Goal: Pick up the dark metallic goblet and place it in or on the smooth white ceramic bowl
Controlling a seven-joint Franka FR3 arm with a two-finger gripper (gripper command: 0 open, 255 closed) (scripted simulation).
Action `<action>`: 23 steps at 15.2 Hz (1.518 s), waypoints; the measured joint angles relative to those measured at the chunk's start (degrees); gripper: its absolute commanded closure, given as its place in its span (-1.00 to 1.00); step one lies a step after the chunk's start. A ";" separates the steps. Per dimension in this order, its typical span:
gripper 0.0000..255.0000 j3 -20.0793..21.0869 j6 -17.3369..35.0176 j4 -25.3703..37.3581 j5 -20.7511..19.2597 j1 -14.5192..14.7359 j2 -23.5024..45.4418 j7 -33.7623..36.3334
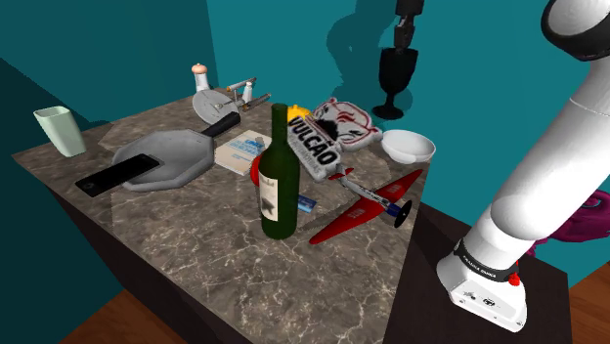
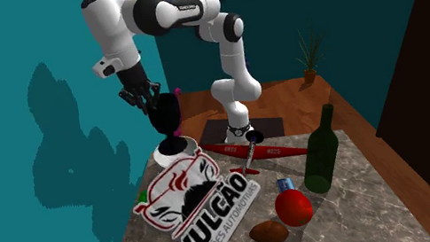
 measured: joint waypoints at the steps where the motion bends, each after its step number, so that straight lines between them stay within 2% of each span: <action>1: 1.00 -0.33 -0.48 -1.21 -0.59 -0.33 -1.70 -0.74; 4: 1.00 -1.74 -1.48 -3.40 -2.17 -1.65 -5.17 -3.65; 9: 1.00 -3.93 -3.75 -3.30 -3.87 -3.46 -7.64 -7.94; 23: 1.00 -3.66 6.96 -18.31 -5.16 -3.67 -12.09 -6.88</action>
